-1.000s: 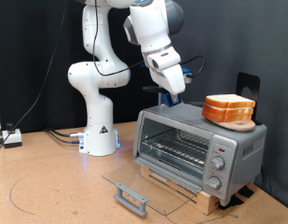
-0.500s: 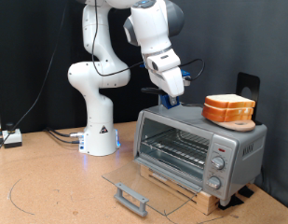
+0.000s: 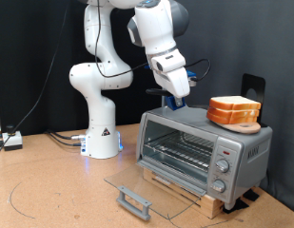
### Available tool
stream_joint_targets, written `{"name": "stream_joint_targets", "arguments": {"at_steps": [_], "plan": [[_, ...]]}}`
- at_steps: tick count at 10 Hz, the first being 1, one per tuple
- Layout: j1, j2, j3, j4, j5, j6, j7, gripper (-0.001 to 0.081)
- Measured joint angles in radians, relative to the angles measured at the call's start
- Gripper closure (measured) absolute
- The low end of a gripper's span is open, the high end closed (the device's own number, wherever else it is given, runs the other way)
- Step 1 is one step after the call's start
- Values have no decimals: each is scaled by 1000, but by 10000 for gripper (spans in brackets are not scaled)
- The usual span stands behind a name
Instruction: Make a piece of toast with the oven
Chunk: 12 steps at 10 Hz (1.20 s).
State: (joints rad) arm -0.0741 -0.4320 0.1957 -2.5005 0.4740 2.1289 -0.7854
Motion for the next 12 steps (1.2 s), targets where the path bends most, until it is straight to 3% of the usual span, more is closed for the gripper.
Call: {"name": "stream_joint_targets", "arguments": {"at_steps": [4,12], "plan": [[0,2,8,0,-6,1,2,409],[4,14,81,1,12,57,49,409]]}}
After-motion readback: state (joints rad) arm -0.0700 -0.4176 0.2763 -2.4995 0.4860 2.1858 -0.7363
